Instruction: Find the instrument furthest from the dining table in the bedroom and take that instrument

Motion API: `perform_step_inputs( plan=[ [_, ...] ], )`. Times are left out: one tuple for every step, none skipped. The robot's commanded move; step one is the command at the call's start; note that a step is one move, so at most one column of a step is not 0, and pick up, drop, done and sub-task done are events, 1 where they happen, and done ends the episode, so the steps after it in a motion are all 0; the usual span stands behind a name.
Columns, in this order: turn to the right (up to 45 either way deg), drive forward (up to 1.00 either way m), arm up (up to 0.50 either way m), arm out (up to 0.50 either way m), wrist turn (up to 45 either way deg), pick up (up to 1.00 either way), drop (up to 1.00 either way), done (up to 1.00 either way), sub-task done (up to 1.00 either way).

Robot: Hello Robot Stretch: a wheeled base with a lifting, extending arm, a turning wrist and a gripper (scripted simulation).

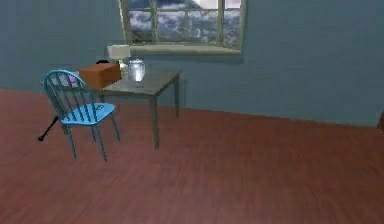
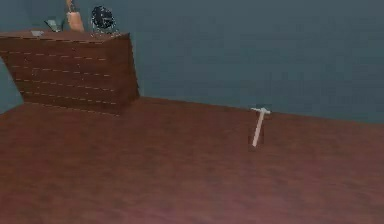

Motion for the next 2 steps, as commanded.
perform_step_inputs(
  plan=[
    [0.0,1.00,0.00,0.00,0.0,0.00,0.00,0.00,0.00],
    [-6.0,0.00,0.00,0.00,0.0,0.00,0.00,0.00,0.00]
  ],
)
